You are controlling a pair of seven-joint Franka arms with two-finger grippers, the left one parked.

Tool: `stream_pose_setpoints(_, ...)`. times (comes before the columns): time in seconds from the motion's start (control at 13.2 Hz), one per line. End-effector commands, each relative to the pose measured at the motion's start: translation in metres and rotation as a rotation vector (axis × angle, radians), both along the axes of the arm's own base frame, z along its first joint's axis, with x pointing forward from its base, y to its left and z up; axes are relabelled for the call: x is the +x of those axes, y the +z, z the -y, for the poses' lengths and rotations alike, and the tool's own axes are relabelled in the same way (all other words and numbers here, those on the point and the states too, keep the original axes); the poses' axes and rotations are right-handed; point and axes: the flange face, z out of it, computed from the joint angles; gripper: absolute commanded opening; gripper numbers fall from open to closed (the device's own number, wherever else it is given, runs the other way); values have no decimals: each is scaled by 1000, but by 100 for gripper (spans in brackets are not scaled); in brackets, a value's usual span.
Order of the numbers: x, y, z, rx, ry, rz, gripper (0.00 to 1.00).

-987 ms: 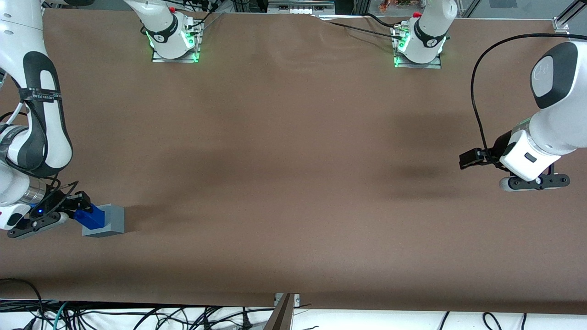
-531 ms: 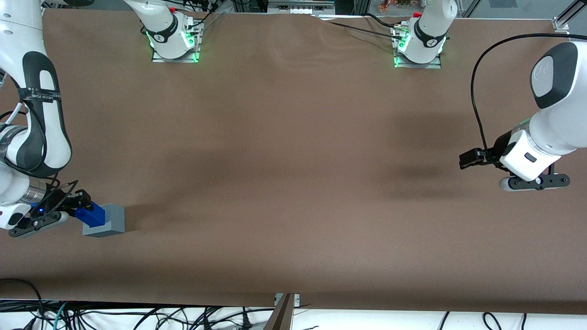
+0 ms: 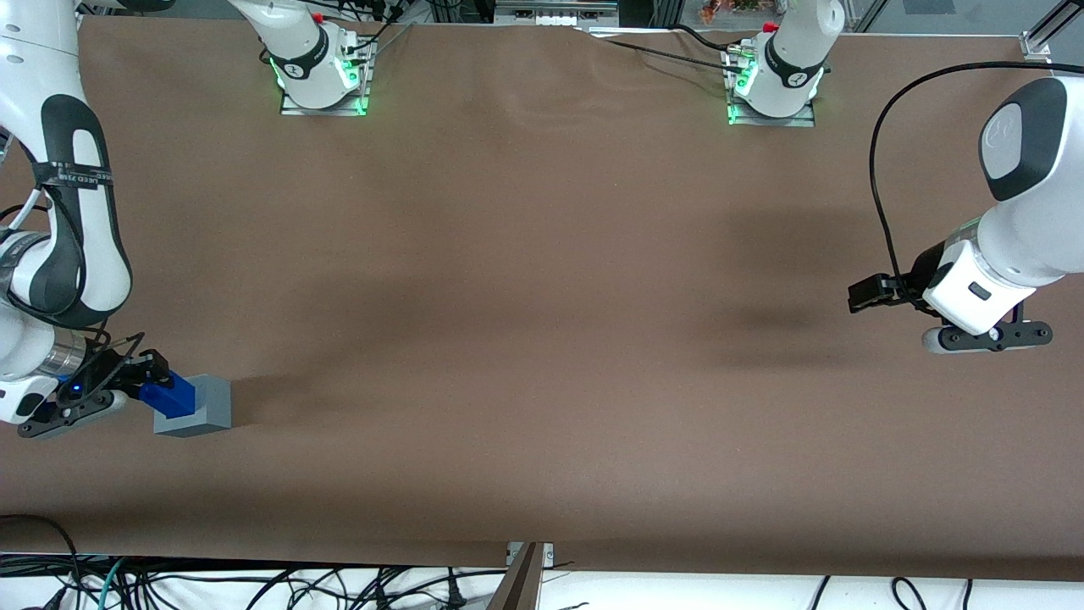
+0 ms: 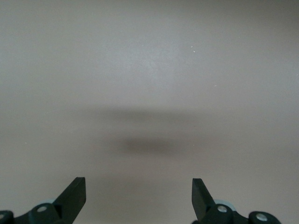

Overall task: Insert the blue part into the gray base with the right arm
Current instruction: 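Align the held blue part above the gray base's square opening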

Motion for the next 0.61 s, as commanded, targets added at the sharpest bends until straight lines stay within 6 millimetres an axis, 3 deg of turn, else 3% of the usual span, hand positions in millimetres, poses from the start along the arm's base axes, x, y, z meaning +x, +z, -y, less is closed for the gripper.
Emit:
stream_pose_setpoints(0.0,2,-11,-1,23,-7,-12,34)
stream_pose_setpoints(0.53,13,-16,-1,18,-7,18,36)
